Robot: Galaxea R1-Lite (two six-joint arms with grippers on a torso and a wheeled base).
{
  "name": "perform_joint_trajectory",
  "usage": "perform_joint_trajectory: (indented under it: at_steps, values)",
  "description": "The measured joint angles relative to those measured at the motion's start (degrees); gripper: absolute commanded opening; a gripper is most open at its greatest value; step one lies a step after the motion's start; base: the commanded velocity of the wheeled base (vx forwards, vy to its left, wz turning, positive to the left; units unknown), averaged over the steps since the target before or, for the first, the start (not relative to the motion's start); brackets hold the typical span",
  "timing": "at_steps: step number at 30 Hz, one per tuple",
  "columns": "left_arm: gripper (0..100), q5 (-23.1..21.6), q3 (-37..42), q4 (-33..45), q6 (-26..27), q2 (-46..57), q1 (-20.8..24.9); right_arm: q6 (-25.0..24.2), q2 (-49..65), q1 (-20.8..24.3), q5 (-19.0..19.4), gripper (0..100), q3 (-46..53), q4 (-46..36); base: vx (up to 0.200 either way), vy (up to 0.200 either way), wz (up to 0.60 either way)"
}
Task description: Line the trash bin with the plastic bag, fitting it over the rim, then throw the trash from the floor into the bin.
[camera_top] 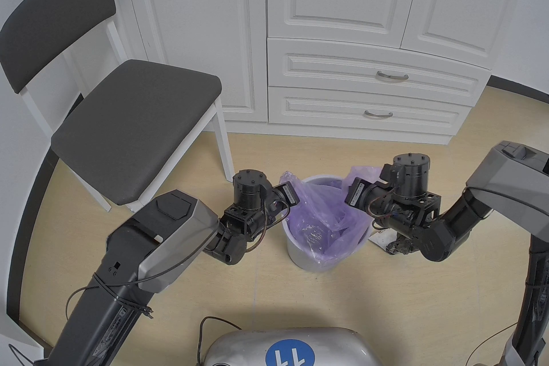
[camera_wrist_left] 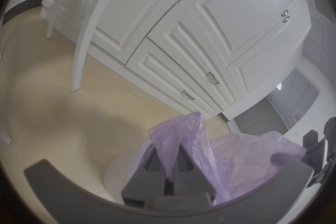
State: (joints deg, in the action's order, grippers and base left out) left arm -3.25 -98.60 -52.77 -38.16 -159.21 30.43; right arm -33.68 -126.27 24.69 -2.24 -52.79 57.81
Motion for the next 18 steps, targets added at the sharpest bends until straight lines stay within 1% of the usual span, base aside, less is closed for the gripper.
perform_joint_trajectory:
  at_steps: [4, 7, 12, 15, 18]
  values:
    - [0, 0.4, 8.9, -6.1, -0.2, 3.4, -0.5, -0.8, -1.9, 2.3, 0.0, 0, -2.7, -0.7, 0.0, 0.0, 0.0]
    - [0, 0.5, 16.7, -12.2, -0.4, 6.6, -0.7, -1.8, -3.1, 3.8, 0.0, 0, -4.2, -1.1, 0.0, 0.0, 0.0]
    - [0, 0.7, 27.0, -21.7, -0.9, 12.0, -0.3, -6.3, -5.2, 4.9, 1.1, 0, -6.0, -1.8, 0.0, 0.0, 0.0]
    - [0, 0.7, 30.8, -24.3, -1.9, 14.8, 0.5, -8.8, -7.3, 4.4, 2.4, 0, -7.4, -2.1, 0.0, 0.0, 0.0]
    - [0, 0.6, 32.0, -24.7, -2.3, 16.2, 1.2, -9.4, -9.3, 3.1, 2.8, 0, -8.4, -2.3, 0.0, 0.0, 0.0]
